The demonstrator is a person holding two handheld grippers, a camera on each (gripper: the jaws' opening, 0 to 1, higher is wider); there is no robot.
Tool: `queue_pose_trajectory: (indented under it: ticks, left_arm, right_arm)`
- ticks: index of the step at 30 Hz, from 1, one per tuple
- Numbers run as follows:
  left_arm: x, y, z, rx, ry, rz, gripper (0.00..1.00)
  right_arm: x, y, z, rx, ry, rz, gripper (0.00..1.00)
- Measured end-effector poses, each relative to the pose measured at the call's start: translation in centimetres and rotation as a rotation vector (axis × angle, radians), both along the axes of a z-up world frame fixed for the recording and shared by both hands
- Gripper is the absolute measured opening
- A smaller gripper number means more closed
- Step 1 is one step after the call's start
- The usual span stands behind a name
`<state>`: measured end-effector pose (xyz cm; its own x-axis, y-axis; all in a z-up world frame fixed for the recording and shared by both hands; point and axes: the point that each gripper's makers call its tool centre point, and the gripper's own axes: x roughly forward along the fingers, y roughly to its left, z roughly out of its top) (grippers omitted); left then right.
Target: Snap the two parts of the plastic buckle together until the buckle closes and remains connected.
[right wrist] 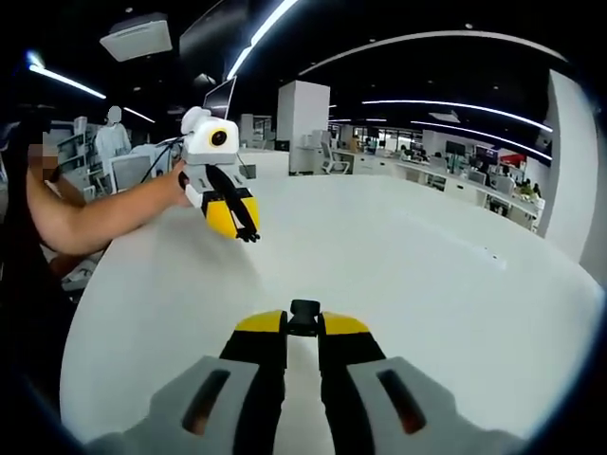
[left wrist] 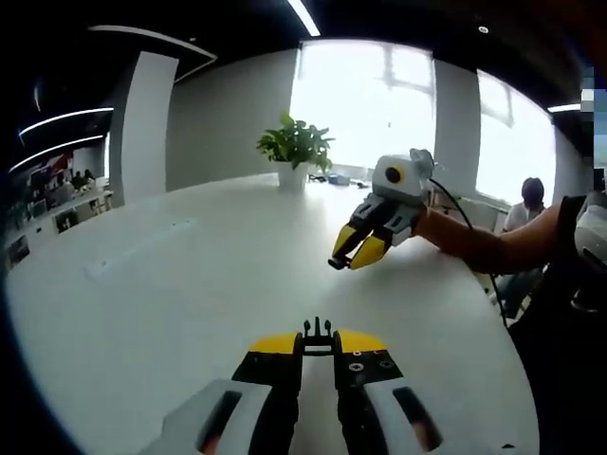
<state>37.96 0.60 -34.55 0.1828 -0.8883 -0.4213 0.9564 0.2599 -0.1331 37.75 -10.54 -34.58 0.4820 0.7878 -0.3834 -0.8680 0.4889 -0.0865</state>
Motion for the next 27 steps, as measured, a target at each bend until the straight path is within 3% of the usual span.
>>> queue_pose_trajectory:
  ticks: [27]
  left_arm:
    - [-0.9,-0.6,-0.2,0.008,0.001,-0.054,0.11]
  right_arm:
    - [-1.0,0.1,0.0,0.034,0.020,0.065,0.11]
